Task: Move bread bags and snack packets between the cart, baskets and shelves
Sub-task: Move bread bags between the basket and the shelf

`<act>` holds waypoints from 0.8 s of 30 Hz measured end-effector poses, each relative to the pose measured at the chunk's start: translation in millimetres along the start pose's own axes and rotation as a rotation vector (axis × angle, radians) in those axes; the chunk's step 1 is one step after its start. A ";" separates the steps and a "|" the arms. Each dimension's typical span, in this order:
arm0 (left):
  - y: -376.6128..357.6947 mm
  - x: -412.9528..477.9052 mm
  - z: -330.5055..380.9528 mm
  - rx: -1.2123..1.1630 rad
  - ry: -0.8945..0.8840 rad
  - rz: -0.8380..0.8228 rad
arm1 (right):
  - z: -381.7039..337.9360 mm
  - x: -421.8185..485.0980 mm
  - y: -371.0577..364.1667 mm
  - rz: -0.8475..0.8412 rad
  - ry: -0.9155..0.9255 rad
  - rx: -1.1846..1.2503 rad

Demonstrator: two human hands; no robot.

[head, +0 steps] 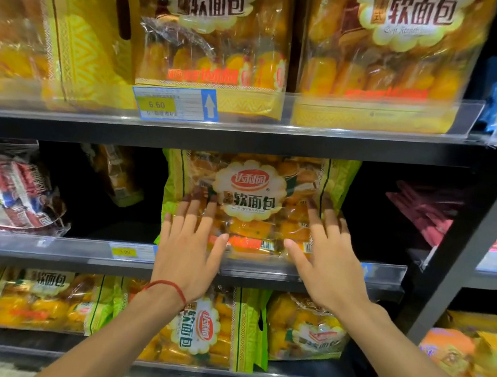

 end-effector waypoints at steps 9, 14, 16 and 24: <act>35.0 -45.1 7.2 0.143 -0.152 -0.059 | -27.8 -35.4 43.1 0.178 0.092 -0.042; 107.0 -57.3 5.5 0.162 -0.163 -0.245 | -66.5 -53.9 83.6 -0.040 0.148 -0.128; 154.7 -55.1 6.7 0.172 -0.141 -0.297 | -90.9 -59.6 115.5 -0.130 0.195 -0.152; 380.4 -56.2 24.0 0.199 0.080 -0.530 | -209.3 -66.0 299.0 -0.385 0.354 -0.127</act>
Point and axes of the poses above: each hand's wrist, its own x-axis towards the middle knuckle, its own y-axis out of the back of the hand, z = x × y, the point moved 9 cm from there along x, towards the middle knuckle, and after that the axes turned 14 degrees about z, right-handed, at the moved point
